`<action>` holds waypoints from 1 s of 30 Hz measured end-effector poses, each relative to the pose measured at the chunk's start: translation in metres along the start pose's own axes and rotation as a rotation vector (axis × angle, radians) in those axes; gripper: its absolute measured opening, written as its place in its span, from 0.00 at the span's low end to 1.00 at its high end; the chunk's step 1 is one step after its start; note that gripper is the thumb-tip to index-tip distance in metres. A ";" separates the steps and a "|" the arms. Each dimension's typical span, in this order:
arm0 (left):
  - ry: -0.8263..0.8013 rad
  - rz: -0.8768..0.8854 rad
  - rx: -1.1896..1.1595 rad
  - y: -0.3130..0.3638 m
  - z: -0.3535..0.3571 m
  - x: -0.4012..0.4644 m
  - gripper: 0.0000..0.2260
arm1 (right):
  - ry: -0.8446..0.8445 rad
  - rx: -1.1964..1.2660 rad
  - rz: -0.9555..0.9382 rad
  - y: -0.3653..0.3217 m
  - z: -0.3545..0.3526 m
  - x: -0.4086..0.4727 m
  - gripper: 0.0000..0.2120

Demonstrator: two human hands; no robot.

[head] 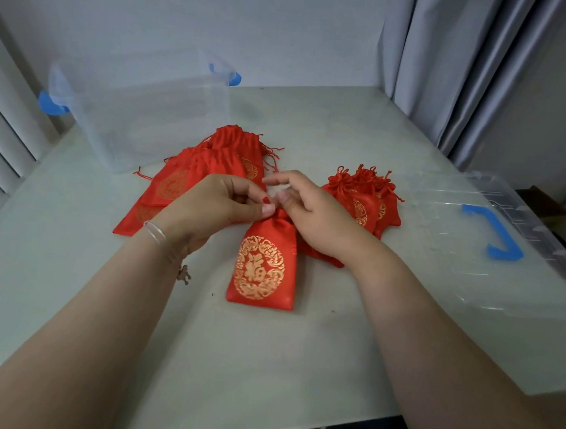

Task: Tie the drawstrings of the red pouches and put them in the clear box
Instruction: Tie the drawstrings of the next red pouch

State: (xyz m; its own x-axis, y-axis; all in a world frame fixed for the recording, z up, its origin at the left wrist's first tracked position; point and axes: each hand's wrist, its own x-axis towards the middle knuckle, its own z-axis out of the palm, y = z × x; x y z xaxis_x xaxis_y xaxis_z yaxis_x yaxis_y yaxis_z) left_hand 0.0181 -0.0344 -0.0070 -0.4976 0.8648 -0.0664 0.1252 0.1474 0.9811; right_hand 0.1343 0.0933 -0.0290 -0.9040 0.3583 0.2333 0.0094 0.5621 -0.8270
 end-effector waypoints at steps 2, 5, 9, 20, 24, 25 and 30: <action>-0.013 0.062 0.040 0.001 0.002 -0.002 0.07 | -0.059 -0.002 0.032 -0.001 -0.003 -0.001 0.11; -0.016 0.091 0.064 0.003 0.002 -0.003 0.11 | -0.083 -0.050 0.089 0.000 -0.006 0.001 0.15; 0.074 0.087 0.029 0.005 0.003 -0.003 0.08 | 0.066 -0.214 0.016 0.002 -0.006 0.001 0.13; 0.318 0.040 0.051 0.003 -0.006 0.003 0.05 | 0.086 -0.207 0.010 -0.009 -0.007 -0.006 0.15; 0.274 0.090 0.098 0.002 -0.003 0.001 0.05 | 0.132 -0.273 -0.015 -0.004 -0.008 -0.005 0.09; 0.253 0.104 0.104 0.003 -0.002 0.000 0.05 | 0.213 -0.209 -0.047 -0.005 -0.009 -0.005 0.04; 0.149 0.191 0.190 0.004 0.002 -0.003 0.04 | 0.069 -0.101 0.009 -0.006 -0.005 -0.001 0.12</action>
State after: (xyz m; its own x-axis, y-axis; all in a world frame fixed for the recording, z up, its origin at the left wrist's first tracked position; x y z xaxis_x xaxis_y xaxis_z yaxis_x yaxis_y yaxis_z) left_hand 0.0221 -0.0350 -0.0032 -0.5683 0.8076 0.1576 0.3803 0.0880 0.9207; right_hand 0.1372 0.0935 -0.0212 -0.8721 0.4120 0.2639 0.0631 0.6296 -0.7743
